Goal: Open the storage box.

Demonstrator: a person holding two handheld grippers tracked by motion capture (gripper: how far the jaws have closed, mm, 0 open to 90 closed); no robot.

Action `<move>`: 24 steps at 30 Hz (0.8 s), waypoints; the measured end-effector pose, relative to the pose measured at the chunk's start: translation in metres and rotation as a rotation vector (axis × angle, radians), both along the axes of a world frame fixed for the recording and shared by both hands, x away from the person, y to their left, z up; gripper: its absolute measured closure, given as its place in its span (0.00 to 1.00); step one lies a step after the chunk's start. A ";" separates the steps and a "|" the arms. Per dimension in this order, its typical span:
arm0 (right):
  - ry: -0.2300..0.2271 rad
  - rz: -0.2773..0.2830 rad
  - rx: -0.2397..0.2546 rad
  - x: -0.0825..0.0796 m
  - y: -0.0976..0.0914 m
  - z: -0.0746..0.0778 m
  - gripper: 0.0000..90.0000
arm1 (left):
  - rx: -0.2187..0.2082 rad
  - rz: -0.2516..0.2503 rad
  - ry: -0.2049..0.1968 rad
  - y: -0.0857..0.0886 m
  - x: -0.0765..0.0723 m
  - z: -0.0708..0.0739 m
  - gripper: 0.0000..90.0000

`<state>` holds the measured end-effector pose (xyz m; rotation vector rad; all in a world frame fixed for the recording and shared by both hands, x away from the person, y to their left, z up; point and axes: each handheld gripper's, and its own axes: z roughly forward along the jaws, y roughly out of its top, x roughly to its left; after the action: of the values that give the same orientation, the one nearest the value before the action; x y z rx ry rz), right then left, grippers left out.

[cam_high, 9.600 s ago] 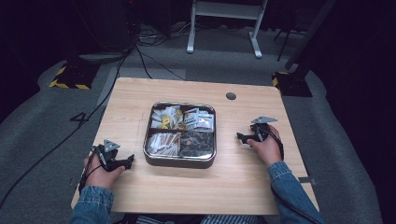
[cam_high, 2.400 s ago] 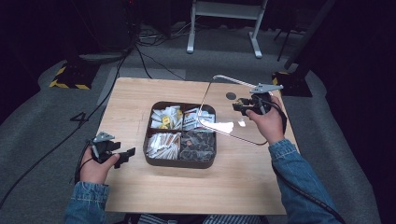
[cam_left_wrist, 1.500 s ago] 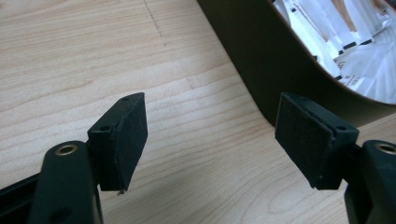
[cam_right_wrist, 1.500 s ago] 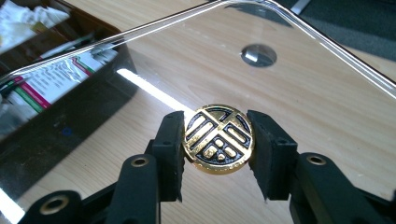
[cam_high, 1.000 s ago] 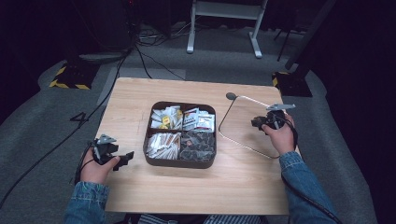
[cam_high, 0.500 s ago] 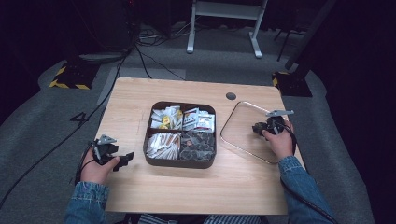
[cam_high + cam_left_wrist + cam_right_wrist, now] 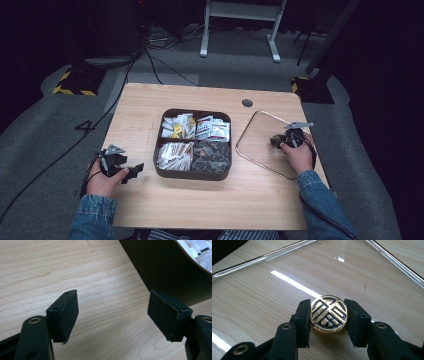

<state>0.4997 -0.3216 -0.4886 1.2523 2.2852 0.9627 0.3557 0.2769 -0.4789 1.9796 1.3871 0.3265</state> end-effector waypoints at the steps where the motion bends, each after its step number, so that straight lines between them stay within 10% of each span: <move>1: -0.003 0.001 0.001 0.000 0.000 0.000 0.65 | 0.000 -0.002 0.004 0.000 0.000 0.000 0.28; 6: -0.041 -0.022 0.030 0.000 -0.001 0.001 0.49 | 0.000 -0.002 -0.002 -0.001 0.000 0.000 0.28; 24: -0.173 0.008 0.146 -0.031 0.003 0.038 0.47 | 0.051 0.008 -0.109 -0.011 -0.015 0.014 0.20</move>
<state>0.4688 -0.3185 -0.4503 1.1668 2.1207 1.2099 0.3411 0.2659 -0.4647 1.9668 1.3300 0.4706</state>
